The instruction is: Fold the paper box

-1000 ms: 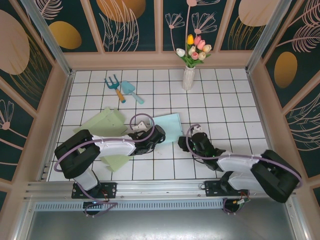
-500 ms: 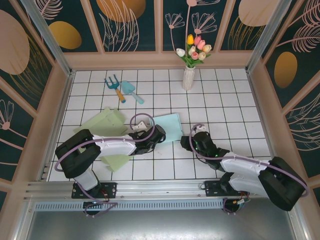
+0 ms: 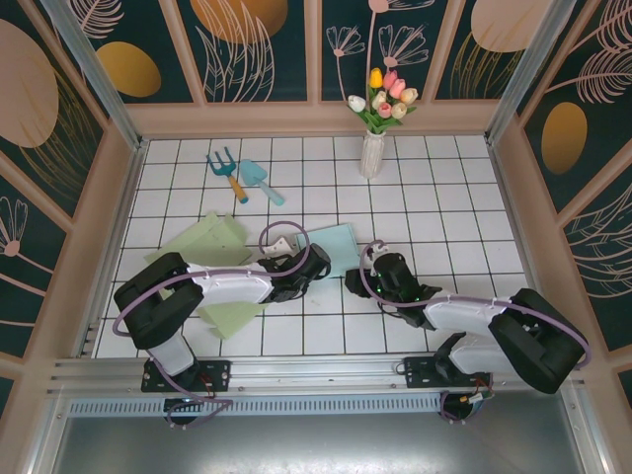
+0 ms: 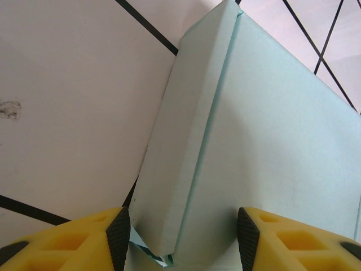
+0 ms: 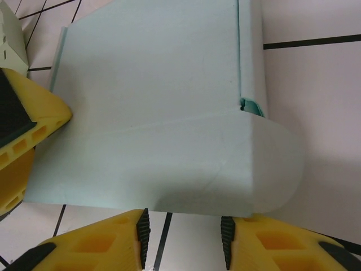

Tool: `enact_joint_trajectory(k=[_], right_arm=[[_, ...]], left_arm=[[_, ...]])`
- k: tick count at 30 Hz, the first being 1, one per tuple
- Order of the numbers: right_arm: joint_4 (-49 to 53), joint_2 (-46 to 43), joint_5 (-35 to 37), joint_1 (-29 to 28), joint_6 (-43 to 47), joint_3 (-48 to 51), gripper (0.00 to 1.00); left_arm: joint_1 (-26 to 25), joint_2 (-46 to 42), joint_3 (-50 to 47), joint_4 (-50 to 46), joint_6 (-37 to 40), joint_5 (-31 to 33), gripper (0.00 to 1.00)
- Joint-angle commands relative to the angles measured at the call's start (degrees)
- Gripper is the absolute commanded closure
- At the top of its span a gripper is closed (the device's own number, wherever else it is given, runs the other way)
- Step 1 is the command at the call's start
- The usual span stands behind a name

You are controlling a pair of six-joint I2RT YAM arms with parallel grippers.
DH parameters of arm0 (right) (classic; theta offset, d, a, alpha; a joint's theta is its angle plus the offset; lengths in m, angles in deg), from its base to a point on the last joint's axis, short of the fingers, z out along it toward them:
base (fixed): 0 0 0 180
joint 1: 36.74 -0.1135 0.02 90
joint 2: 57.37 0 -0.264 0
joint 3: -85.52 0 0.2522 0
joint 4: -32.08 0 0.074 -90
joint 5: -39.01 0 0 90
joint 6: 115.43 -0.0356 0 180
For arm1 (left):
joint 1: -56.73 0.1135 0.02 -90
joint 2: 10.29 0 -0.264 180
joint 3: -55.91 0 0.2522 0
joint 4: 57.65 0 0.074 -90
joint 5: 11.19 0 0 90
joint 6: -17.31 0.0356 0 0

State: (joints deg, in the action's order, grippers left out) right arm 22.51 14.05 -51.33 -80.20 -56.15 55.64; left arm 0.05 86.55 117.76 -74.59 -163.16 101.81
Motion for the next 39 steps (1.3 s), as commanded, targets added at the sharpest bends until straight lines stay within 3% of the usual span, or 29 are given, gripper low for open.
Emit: enact_joint_trajectory(k=[1,15,19,30,39], right_arm=[[2.74,-1.27,-0.03,0.14,-0.08,-3.00,0.57],[15.45,-12.51,8.90,-0.69,-0.05,-3.14,0.48],[14.92,-8.49,9.69,0.64,3.02,-6.00,0.47],[7.74,5.90,2.06,2.24,6.48,-10.58,0.47],[6.70,5.19,-0.35,2.24,4.59,-9.90,0.56]], left_arm=[[-0.16,1.86,-0.81,-8.82,1.38,-2.21,0.46],[-0.20,0.01,-0.55,-10.00,1.27,-1.47,0.46],[-0.14,0.27,-0.46,-9.84,1.27,-1.96,0.46],[-0.18,0.23,-0.10,-9.82,1.69,-2.40,0.45],[-0.17,0.49,0.85,-10.40,1.95,-2.53,0.44]])
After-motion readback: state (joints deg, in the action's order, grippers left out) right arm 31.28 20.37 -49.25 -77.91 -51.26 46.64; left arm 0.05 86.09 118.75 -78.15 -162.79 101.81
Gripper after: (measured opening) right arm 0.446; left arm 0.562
